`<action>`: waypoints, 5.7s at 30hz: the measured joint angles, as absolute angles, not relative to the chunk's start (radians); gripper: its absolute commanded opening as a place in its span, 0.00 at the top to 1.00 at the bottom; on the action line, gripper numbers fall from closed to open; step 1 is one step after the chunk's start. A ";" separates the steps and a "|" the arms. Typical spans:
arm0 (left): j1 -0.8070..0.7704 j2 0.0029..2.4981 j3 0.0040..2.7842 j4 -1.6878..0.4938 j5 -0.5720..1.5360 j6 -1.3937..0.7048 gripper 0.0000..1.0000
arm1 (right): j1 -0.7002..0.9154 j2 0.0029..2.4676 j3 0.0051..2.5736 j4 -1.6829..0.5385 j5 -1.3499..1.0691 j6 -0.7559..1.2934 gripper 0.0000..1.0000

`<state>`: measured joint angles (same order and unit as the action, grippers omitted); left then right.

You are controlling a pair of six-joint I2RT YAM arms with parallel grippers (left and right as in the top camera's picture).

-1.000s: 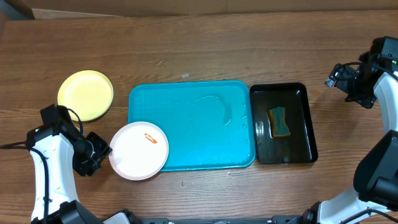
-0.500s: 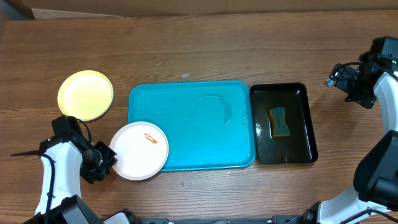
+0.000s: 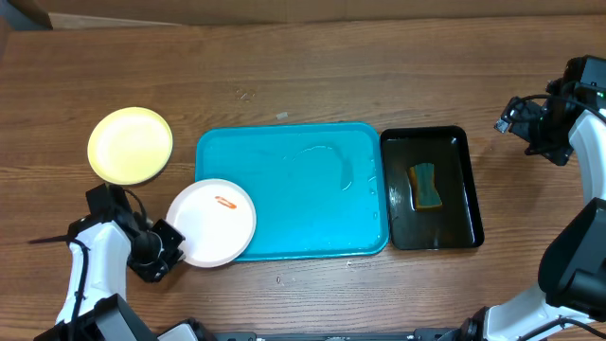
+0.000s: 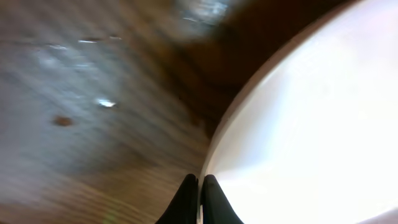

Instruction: Clean dirty plates on tray and stack at the side

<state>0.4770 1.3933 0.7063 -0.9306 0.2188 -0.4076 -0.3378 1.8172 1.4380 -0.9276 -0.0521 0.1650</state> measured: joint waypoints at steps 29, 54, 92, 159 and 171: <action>-0.308 1.393 0.704 -0.384 0.186 -0.533 0.64 | -0.338 1.817 1.438 -0.927 -0.052 0.165 0.00; -0.307 1.706 0.986 -0.612 0.157 -0.474 0.76 | -0.338 1.817 1.438 -0.904 -0.052 0.165 0.00; -0.307 1.747 1.004 -0.652 0.172 -0.453 0.93 | 0.171 1.820 1.151 -0.980 -0.016 0.086 0.38; -0.307 1.749 1.004 -0.648 0.111 -0.453 0.93 | 0.163 1.820 1.172 -0.963 -0.022 0.103 0.25; -0.307 1.750 1.004 -0.646 0.061 -0.449 0.90 | 0.163 1.820 1.158 -0.930 -0.075 0.104 0.31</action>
<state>-0.3073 1.7504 1.0042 -0.6460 0.0612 -0.4492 0.1635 1.8198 1.1576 -0.9298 -0.0750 0.1040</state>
